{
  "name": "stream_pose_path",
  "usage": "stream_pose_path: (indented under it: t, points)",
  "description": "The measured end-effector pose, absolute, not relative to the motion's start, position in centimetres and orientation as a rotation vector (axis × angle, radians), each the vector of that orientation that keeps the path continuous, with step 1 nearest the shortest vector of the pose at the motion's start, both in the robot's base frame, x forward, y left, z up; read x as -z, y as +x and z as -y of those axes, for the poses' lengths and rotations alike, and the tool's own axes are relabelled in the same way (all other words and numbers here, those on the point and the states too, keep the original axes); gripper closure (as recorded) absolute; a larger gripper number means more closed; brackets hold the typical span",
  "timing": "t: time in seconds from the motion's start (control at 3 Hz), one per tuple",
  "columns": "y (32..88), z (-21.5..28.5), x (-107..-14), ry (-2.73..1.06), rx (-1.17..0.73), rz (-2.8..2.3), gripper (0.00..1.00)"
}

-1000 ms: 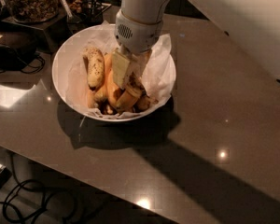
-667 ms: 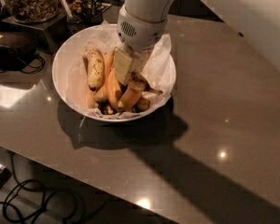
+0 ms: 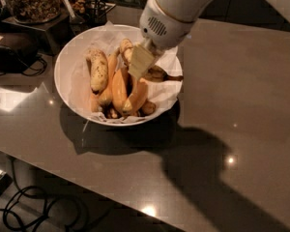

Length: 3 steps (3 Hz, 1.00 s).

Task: Pick banana from white bowl

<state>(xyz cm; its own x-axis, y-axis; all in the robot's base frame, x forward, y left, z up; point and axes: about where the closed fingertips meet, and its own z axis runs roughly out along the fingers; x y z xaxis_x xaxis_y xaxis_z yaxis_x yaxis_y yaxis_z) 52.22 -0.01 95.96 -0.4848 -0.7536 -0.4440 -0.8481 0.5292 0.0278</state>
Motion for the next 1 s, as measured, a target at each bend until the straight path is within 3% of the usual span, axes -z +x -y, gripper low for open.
stream_pose_path:
  t: [0.67,1.0]
  points:
    - [51.5,-1.6,-98.0,-1.395,-0.34,-2.319,1.0]
    - [47.5,-1.6,-100.7,-1.452,-0.426,-2.26,1.0]
